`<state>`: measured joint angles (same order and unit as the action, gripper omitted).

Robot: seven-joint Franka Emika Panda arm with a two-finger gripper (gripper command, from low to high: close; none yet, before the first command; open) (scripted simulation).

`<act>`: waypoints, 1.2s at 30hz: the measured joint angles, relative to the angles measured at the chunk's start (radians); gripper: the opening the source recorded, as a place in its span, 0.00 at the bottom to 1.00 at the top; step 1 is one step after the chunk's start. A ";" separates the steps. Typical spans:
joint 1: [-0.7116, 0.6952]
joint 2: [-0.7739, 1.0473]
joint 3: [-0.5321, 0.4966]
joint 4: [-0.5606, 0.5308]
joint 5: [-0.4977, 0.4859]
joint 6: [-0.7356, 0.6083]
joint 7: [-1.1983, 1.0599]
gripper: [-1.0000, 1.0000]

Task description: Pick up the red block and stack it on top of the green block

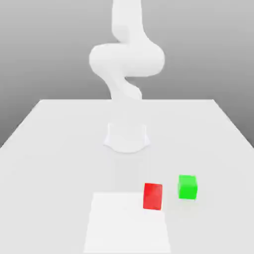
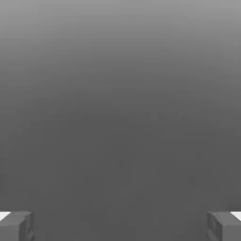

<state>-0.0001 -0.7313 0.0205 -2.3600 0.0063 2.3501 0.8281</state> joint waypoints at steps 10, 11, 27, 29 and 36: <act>0.008 0.333 0.093 -0.276 0.022 0.237 0.139 0.50; 0.010 0.368 0.102 -0.305 0.024 0.261 0.154 0.50; 0.103 0.926 0.049 -0.481 -0.128 0.685 0.391 0.00; 0.103 0.926 0.050 -0.481 -0.130 0.686 0.393 0.00; 0.069 0.808 0.104 -0.499 -0.053 0.586 0.338 0.00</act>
<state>0.0694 0.0764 0.1244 -2.8588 -0.0470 2.9361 1.1662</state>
